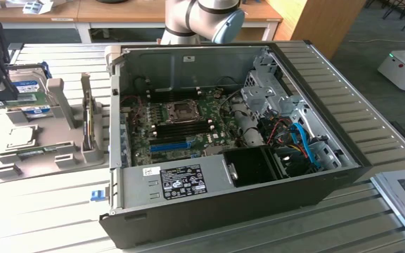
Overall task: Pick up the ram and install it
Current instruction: 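Pick up the ram and move it above insertion slot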
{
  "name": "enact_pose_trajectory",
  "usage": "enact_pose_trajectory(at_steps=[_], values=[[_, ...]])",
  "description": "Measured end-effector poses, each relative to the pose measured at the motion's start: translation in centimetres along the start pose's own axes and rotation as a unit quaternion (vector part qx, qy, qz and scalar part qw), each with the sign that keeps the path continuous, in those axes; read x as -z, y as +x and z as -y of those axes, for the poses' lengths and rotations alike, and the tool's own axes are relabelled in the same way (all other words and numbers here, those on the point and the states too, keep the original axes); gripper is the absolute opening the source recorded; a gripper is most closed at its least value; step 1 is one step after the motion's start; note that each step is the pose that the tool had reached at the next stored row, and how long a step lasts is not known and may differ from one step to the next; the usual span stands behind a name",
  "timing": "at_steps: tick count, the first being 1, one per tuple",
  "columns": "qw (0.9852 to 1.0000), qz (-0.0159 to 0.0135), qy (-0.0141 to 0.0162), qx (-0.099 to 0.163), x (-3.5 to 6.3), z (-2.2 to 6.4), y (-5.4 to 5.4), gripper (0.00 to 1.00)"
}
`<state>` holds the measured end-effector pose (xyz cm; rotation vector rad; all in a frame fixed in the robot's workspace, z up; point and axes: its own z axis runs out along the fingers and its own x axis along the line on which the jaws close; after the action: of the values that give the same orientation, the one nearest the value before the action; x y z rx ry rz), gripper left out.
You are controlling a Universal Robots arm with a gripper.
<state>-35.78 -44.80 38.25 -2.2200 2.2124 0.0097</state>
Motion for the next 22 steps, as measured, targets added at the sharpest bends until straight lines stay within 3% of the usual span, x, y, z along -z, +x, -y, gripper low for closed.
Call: enact_pose_trajectory(at_steps=[22], values=[[1.0, 0.0, 0.0, 0.0, 0.0, 3.77, 0.0, 0.12]])
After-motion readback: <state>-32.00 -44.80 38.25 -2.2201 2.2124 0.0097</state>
